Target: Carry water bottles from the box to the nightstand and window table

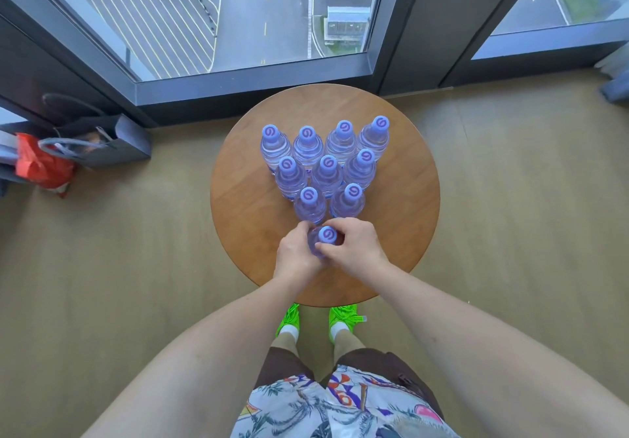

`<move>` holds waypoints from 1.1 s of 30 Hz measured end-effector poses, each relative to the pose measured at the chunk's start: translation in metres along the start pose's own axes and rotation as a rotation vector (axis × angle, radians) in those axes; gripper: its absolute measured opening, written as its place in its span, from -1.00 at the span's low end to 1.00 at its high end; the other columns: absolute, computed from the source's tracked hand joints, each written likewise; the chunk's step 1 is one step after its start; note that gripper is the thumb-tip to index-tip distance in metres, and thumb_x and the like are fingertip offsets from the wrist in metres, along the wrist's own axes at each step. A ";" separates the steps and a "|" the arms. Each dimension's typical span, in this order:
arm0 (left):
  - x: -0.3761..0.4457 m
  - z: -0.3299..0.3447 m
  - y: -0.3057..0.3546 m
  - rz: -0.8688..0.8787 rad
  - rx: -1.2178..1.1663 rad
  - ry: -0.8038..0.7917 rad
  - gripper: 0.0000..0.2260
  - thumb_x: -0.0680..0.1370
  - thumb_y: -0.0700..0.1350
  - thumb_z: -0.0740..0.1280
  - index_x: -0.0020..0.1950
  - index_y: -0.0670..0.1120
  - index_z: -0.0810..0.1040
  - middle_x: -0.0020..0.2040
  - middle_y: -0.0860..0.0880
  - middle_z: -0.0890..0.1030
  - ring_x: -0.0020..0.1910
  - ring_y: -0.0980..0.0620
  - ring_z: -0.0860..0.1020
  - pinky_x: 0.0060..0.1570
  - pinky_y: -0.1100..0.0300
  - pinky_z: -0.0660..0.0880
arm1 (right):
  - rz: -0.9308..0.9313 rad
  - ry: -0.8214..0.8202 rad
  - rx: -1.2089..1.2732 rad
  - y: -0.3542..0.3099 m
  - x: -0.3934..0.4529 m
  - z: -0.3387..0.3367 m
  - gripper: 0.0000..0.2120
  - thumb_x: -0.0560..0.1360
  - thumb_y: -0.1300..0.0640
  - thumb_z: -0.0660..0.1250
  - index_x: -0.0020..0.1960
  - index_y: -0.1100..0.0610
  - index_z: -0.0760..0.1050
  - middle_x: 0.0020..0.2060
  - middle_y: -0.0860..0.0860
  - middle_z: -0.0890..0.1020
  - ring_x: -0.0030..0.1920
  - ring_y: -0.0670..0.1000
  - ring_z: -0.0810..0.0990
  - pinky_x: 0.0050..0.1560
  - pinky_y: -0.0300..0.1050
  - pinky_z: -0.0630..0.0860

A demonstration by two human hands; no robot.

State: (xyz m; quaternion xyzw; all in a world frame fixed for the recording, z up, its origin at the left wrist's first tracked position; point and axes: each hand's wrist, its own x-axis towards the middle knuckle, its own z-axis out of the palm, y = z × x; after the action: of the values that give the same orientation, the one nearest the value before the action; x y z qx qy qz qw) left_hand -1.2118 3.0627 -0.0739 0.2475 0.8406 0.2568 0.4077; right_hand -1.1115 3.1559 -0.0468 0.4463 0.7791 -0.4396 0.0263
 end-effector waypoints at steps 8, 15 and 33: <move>0.018 -0.019 -0.025 -0.053 0.303 -0.034 -0.31 0.33 -0.15 0.59 0.43 0.02 0.45 0.34 -0.02 0.55 0.34 -0.07 0.51 0.20 0.15 0.43 | 0.035 0.115 -0.043 -0.002 0.012 -0.005 -0.68 0.38 0.05 0.57 0.11 0.10 0.68 -0.03 0.09 0.72 0.03 0.16 0.64 0.11 0.02 0.54; 0.024 -0.032 -0.038 -0.139 0.336 -0.017 -0.26 0.34 -0.05 0.61 0.47 0.06 0.42 0.37 0.00 0.50 0.34 -0.07 0.51 0.19 0.13 0.44 | 0.070 0.201 -0.135 -0.002 0.004 0.003 -0.68 0.43 -0.01 0.53 0.13 0.08 0.63 -0.04 0.11 0.69 0.03 0.20 0.62 0.05 -0.01 0.44; 0.029 -0.045 -0.043 0.026 0.369 -0.068 -0.39 0.44 0.03 0.53 0.45 0.04 0.43 0.38 -0.02 0.49 0.37 -0.09 0.48 0.26 0.08 0.43 | 0.257 0.193 -0.217 -0.026 -0.011 0.020 -0.55 0.52 0.01 0.41 0.38 0.01 0.47 0.10 0.15 0.59 0.16 0.24 0.59 0.16 0.00 0.47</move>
State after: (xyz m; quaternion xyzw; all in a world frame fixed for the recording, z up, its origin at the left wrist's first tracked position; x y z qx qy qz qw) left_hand -1.2731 3.0390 -0.0932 0.3376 0.8559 0.0951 0.3800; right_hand -1.1304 3.1288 -0.0365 0.5768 0.7574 -0.3010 0.0552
